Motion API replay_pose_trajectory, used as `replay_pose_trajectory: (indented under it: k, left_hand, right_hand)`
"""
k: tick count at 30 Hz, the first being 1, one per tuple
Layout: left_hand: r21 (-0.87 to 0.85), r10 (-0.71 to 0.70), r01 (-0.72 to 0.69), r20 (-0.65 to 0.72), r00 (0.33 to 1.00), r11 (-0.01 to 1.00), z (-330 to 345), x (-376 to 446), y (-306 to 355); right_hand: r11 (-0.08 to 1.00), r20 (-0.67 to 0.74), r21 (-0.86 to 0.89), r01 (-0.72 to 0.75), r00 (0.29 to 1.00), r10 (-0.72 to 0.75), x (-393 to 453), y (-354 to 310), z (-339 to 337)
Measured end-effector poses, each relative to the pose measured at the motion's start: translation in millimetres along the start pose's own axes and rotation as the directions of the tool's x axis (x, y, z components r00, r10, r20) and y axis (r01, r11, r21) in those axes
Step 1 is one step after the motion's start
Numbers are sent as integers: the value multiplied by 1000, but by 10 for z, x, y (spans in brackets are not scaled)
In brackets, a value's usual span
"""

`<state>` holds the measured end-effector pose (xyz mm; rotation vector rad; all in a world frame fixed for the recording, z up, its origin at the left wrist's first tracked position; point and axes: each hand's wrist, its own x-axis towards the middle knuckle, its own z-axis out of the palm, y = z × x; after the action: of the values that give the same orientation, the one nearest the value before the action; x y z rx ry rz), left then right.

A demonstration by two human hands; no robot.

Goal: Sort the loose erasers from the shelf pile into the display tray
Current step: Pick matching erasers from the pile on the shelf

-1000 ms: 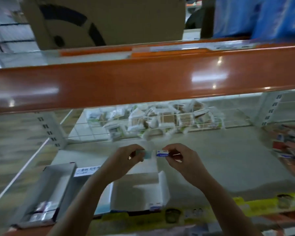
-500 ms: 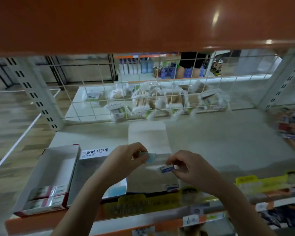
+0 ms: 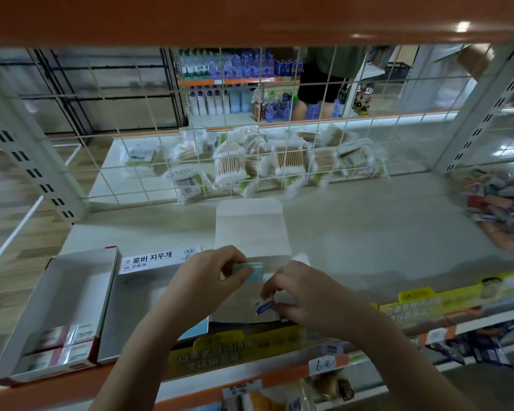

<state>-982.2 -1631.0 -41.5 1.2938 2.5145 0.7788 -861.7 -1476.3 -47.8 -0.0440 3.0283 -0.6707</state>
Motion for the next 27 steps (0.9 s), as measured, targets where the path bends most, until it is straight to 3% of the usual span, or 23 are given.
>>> replay_pose_trajectory:
  k: [10, 18, 27]
  left_hand:
    - [-52, -14, 13, -25, 1000, 999, -15, -57, -10]
    - [-73, -20, 19, -11, 1000, 997, -23, -65, 1]
    - [-112, -5, 3, -21, 1000, 994, -61, -91, -33]
  right_hand:
    - [996, 170, 40, -75, 983, 67, 85, -64, -2]
    - [989, 367, 39, -144, 923, 120, 246, -116, -89]
    - [978, 407, 71, -194, 901, 150, 333, -151, -76]
